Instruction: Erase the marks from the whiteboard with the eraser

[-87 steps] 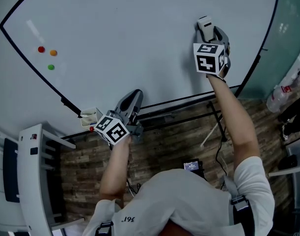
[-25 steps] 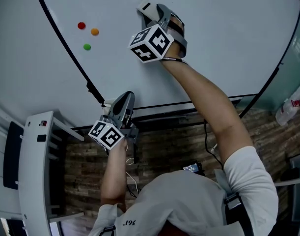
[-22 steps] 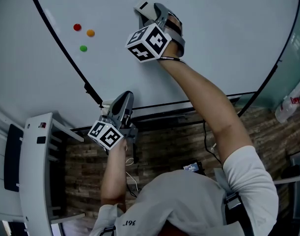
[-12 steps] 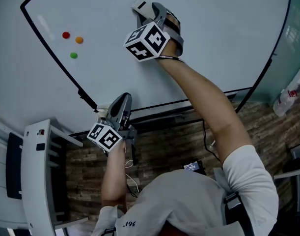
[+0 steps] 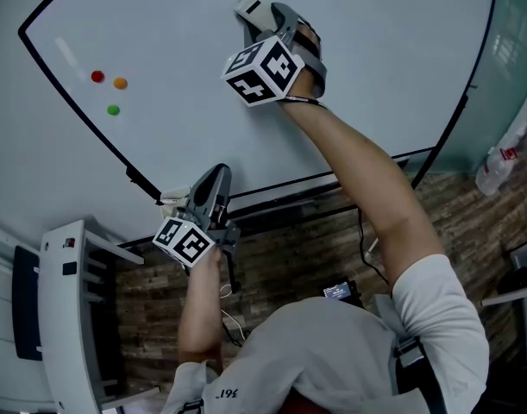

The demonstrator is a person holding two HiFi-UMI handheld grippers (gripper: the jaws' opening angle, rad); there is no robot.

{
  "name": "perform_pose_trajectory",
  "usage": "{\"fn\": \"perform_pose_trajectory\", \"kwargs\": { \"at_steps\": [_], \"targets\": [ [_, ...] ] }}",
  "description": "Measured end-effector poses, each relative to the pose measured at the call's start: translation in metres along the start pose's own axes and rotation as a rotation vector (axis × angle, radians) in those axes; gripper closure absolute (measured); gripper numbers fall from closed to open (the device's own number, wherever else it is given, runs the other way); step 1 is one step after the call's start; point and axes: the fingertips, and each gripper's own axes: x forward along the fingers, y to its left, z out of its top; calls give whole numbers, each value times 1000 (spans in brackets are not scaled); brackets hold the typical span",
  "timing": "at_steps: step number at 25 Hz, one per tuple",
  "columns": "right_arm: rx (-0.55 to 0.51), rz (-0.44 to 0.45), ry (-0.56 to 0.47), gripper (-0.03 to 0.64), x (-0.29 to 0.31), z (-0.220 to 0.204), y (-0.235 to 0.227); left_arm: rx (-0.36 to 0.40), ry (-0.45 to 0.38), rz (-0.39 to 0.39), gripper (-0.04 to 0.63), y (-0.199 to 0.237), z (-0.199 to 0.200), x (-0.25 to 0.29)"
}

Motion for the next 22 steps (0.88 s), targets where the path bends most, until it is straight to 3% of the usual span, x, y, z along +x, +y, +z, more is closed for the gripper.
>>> {"fn": "perform_pose_trajectory", "kwargs": {
  "at_steps": [22],
  "targets": [
    [41,-62,49,364,-4,-77,-109,1,45,-54,581,-45,-33,65]
  ]
}}
